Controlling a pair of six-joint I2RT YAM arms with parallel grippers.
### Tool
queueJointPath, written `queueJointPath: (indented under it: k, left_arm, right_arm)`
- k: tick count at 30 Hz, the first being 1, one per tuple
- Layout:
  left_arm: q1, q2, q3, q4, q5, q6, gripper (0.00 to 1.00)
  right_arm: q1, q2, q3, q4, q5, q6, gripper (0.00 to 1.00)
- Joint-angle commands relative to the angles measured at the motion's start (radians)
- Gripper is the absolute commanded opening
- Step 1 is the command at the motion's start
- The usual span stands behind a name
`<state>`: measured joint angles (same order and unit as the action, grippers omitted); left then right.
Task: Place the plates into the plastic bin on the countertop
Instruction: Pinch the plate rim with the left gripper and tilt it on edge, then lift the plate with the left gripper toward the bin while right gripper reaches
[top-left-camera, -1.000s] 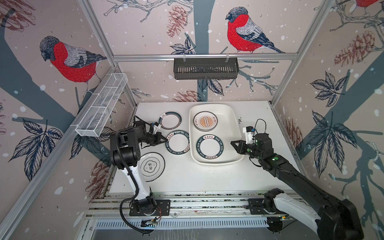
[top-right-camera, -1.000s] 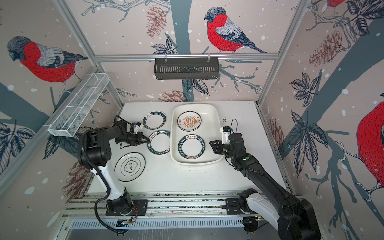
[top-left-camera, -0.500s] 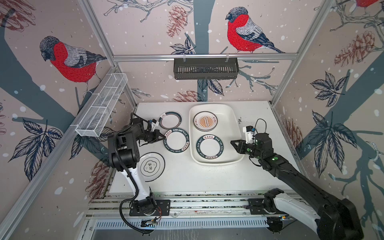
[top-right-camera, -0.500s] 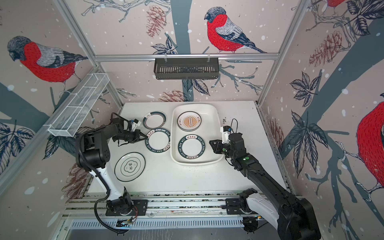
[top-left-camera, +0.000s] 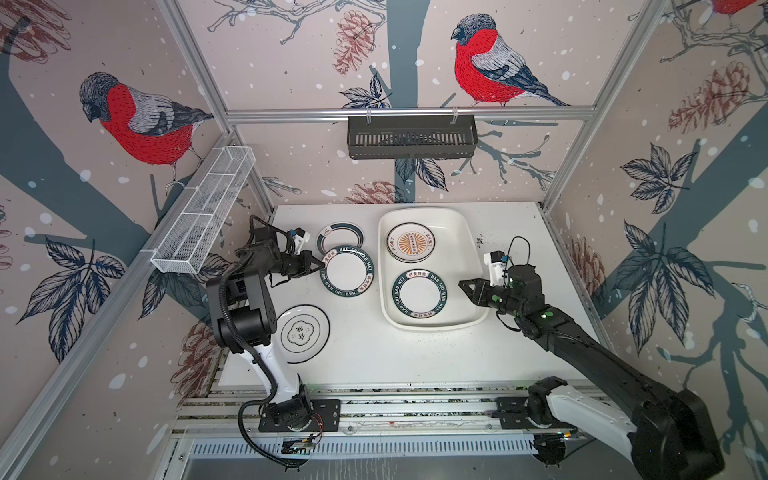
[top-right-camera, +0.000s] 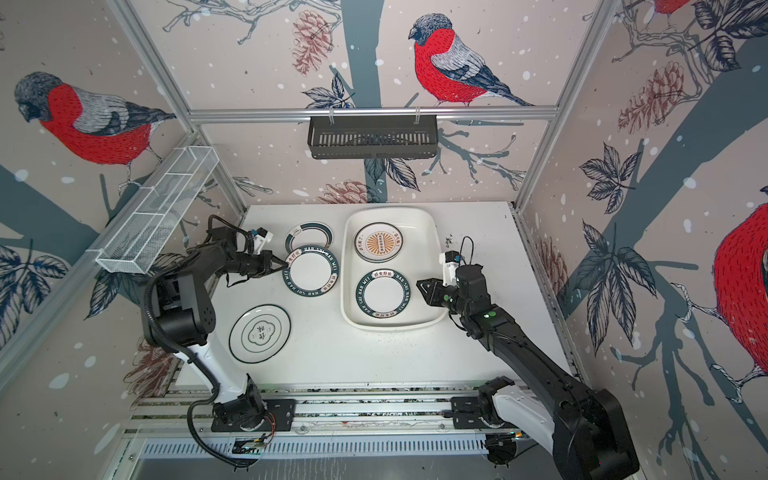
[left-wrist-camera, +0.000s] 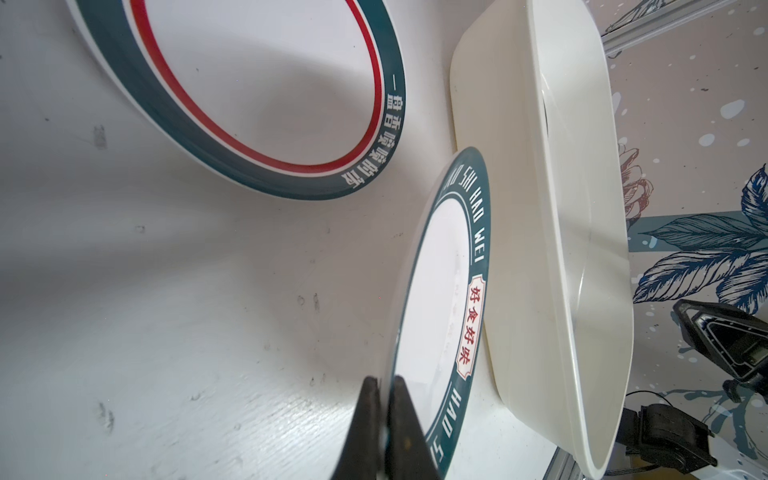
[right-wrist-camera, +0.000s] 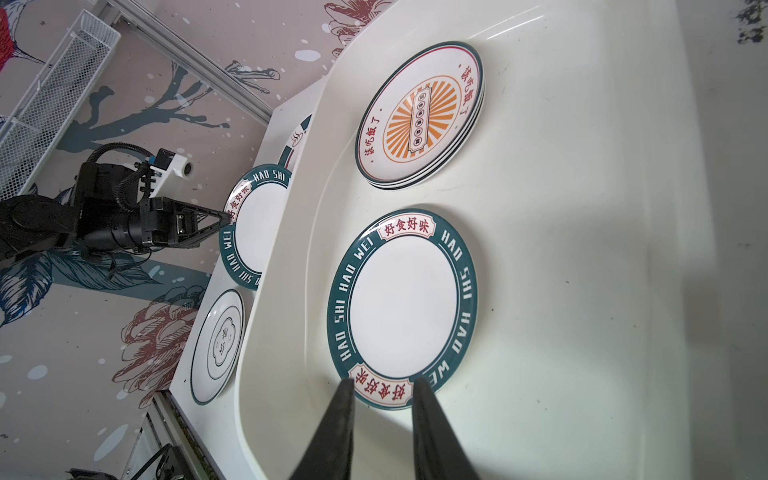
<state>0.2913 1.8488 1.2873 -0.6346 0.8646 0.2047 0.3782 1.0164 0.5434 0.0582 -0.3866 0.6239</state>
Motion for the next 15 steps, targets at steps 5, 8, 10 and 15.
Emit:
queueJointPath:
  k: [5, 8, 10, 15]
  left_arm:
    - [0.012, -0.047, 0.063, -0.045, 0.076, -0.017, 0.00]
    - [0.019, -0.057, 0.100, -0.061, 0.092, -0.030, 0.00]
    - [0.020, -0.071, 0.120, -0.068, 0.105, -0.038, 0.00]
    - [0.020, -0.085, 0.172, -0.104, 0.137, -0.036, 0.00]
  right_arm:
    - [-0.001, 0.003, 0.009, 0.040, -0.020, -0.008, 0.32]
    - [-0.001, 0.006, 0.014, 0.047, -0.028, -0.009, 0.33]
    - [-0.002, 0.011, 0.016, 0.055, -0.036, -0.009, 0.34]
    - [0.000, 0.041, 0.029, 0.079, -0.051, -0.013, 0.36]
